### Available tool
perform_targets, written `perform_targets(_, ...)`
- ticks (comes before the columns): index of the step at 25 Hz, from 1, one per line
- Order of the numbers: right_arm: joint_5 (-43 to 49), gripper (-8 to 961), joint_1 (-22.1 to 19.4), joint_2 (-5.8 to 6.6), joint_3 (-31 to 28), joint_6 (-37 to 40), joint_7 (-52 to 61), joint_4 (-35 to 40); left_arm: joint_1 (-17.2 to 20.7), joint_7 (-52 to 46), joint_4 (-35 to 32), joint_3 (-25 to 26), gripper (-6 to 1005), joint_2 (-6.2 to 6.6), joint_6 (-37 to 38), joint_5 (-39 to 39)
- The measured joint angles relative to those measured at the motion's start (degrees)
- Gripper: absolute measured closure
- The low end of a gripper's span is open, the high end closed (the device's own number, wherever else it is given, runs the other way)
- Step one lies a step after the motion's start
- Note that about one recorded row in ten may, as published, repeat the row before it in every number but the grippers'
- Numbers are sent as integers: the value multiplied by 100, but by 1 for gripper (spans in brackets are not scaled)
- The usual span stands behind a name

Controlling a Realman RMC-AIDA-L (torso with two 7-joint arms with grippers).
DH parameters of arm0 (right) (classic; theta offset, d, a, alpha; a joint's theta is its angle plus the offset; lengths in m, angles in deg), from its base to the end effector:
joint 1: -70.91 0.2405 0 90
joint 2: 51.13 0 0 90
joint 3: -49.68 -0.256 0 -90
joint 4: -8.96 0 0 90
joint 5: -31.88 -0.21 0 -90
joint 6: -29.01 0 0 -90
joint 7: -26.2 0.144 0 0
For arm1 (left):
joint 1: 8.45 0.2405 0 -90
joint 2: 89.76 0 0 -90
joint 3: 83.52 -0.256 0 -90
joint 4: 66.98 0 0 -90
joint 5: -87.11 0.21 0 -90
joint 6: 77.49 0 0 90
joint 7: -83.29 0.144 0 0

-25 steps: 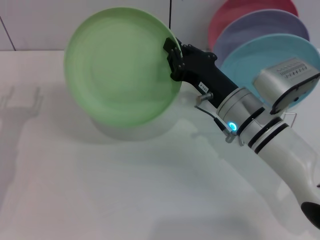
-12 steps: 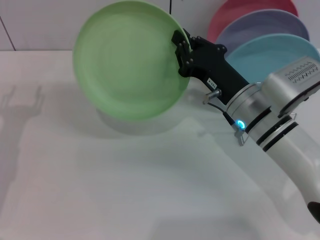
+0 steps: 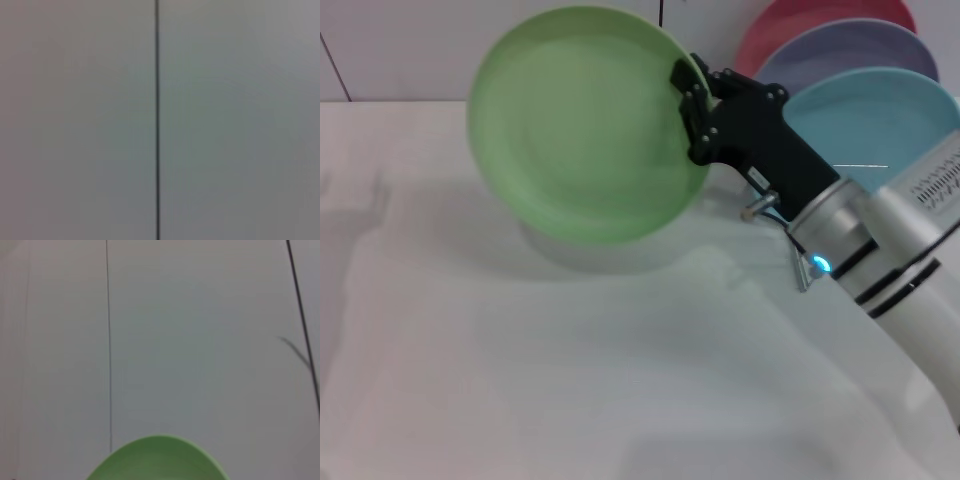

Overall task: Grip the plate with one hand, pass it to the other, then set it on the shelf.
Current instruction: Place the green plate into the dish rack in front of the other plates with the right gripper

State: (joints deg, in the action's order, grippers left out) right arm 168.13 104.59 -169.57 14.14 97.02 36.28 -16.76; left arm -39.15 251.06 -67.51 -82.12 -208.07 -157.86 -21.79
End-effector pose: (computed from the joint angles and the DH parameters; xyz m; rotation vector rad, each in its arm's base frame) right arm 0.1804 0.3512 -0.0717 -1.9537 0.3081 1.1343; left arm -0.3237 0.3470 0.0536 -1.3398 -0.3785 -0.8233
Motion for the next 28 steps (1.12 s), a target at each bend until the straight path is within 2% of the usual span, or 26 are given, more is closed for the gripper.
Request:
perform_targets(6, 11, 890, -248, 61, -49, 196, -418, 11, -7, -172, -20, 173, 332, 10, 156, 0)
perform_targets(13, 17, 892, -416, 55, -58, 316, -919, 77, -16, -175, 34, 184, 331, 2, 174, 0)
perform_targets(17, 17, 891, -457, 10, -58, 638, -1038, 301, -35, -175, 49, 185, 331, -10, 168, 0)
perform_targets(28, 196, 892, -633, 54, -48, 1277, -1391, 540, -79, -174, 113, 184, 331, -18, 174, 7)
